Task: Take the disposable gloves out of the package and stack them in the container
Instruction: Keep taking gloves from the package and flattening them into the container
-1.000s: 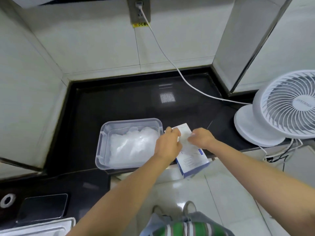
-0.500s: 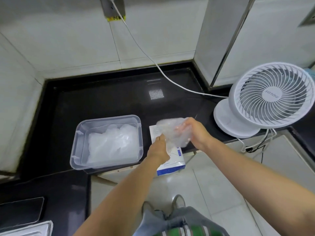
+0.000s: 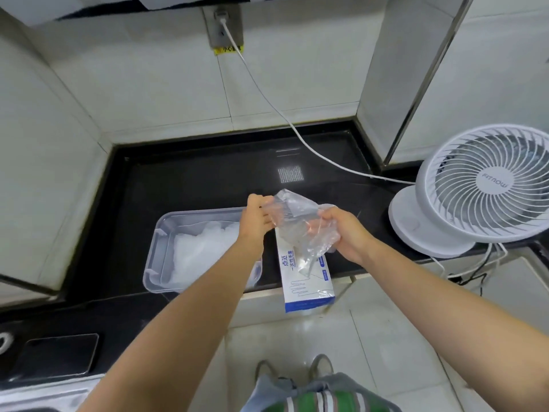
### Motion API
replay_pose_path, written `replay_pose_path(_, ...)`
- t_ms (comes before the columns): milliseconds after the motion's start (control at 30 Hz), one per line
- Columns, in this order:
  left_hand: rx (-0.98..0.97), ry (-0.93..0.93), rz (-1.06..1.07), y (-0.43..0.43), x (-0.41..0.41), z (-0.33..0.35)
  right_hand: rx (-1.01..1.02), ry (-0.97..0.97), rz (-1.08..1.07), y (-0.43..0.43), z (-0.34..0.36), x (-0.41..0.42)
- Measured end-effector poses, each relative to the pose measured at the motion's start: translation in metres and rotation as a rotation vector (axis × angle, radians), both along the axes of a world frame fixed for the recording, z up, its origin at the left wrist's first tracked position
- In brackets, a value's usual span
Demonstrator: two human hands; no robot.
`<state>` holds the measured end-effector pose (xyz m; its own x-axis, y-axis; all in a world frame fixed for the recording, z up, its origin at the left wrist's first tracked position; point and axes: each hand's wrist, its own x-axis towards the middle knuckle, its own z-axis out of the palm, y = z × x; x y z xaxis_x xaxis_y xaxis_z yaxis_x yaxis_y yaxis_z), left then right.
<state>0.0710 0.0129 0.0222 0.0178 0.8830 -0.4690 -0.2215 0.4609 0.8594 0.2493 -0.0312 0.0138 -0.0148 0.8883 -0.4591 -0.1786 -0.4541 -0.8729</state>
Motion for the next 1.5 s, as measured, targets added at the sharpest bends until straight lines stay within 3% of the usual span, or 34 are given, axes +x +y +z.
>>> replay_pose_path(67,0.022,0.075,-0.159,0.001,-0.015,0.003,0.029,-0.045,0.035,0.003,0.004,-0.012)
replay_pose_path(133,0.053,0.301,-0.364,-0.002,-0.03,0.0,0.041,-0.132,0.066,0.007,0.008,-0.027)
replay_pose_path(200,0.073,0.486,-0.419,-0.006,-0.045,-0.007,0.041,-0.266,0.088,0.012,0.005,-0.041)
replay_pose_path(300,0.16,0.51,-0.38,-0.01,-0.065,-0.009,0.036,-0.41,0.135,0.019,-0.001,-0.063)
replay_pose_path(467,0.327,0.615,-0.336,-0.013,-0.079,-0.005,0.066,-0.463,0.225,0.024,-0.001,-0.094)
replay_pose_path(733,0.266,0.837,-0.05,0.001,-0.119,-0.033,-0.021,-0.281,0.257,0.033,-0.008,-0.109)
replay_pose_path(833,0.18,0.896,-0.044,0.003,-0.141,-0.045,-0.068,-0.217,0.126,0.045,-0.01,-0.112)
replay_pose_path(867,0.176,1.002,-0.082,0.003,-0.148,-0.047,-0.066,-0.252,0.053,0.05,-0.013,-0.113)
replay_pose_path(967,0.149,1.244,-0.214,0.004,-0.162,-0.05,0.155,-0.54,-0.128,0.062,-0.018,-0.119)
replay_pose_path(1033,0.144,1.37,-0.312,0.006,-0.164,-0.055,0.43,-0.596,-0.181,0.061,-0.009,-0.133)
replay_pose_path(1100,0.136,1.41,-0.328,0.008,-0.164,-0.058,0.667,-0.61,-0.118,0.058,0.001,-0.152)
replay_pose_path(1167,0.121,1.459,-0.324,0.013,-0.16,-0.061,0.736,-0.585,0.072,0.057,0.001,-0.172)
replay_pose_path(1233,0.116,1.471,-0.346,0.016,-0.158,-0.066,0.52,-0.587,0.373,0.058,-0.01,-0.187)
replay_pose_path(1300,0.122,1.458,-0.373,0.02,-0.16,-0.07,0.211,-0.718,0.636,0.059,-0.032,-0.194)
replay_pose_path(1433,0.181,1.538,-0.459,0.023,-0.164,-0.078,0.001,-0.837,0.788,0.059,-0.059,-0.196)
replay_pose_path(1500,0.267,1.503,-0.368,0.023,-0.165,-0.079,-0.038,-0.833,0.827,0.062,-0.065,-0.198)
